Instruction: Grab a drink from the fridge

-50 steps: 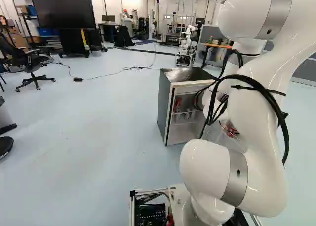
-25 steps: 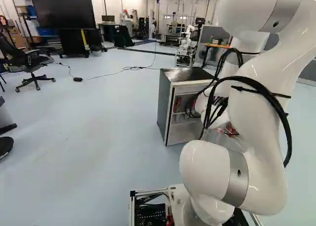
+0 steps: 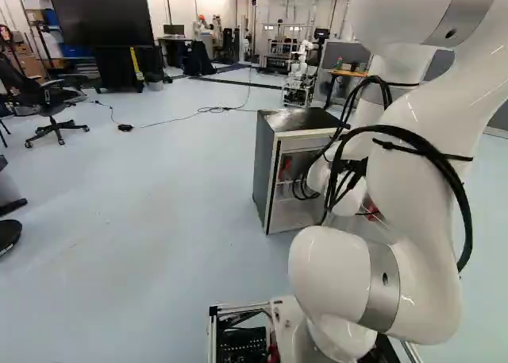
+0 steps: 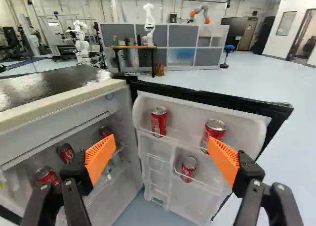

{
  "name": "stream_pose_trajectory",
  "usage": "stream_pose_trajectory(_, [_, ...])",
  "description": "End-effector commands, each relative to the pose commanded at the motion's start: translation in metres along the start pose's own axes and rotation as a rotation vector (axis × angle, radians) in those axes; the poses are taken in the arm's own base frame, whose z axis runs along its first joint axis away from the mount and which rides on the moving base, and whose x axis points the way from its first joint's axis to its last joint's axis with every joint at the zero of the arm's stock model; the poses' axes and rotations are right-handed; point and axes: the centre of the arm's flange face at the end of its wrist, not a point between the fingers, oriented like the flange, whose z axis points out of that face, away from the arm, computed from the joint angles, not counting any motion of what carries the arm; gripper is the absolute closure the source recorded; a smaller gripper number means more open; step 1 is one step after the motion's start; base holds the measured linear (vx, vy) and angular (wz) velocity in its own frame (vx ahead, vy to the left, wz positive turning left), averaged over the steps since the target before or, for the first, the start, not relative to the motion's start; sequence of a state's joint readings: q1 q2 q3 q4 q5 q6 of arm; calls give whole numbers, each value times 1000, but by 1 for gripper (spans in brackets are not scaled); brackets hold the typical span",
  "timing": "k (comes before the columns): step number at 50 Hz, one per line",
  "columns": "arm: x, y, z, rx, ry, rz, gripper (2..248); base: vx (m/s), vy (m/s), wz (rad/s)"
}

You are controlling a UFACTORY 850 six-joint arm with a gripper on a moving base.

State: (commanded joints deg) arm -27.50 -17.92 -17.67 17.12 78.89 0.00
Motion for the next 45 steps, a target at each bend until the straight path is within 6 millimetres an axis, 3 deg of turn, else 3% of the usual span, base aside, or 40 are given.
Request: stream_pose_trajectory(45, [-44,-43,14,452,-99,-95,3,0,0,0])
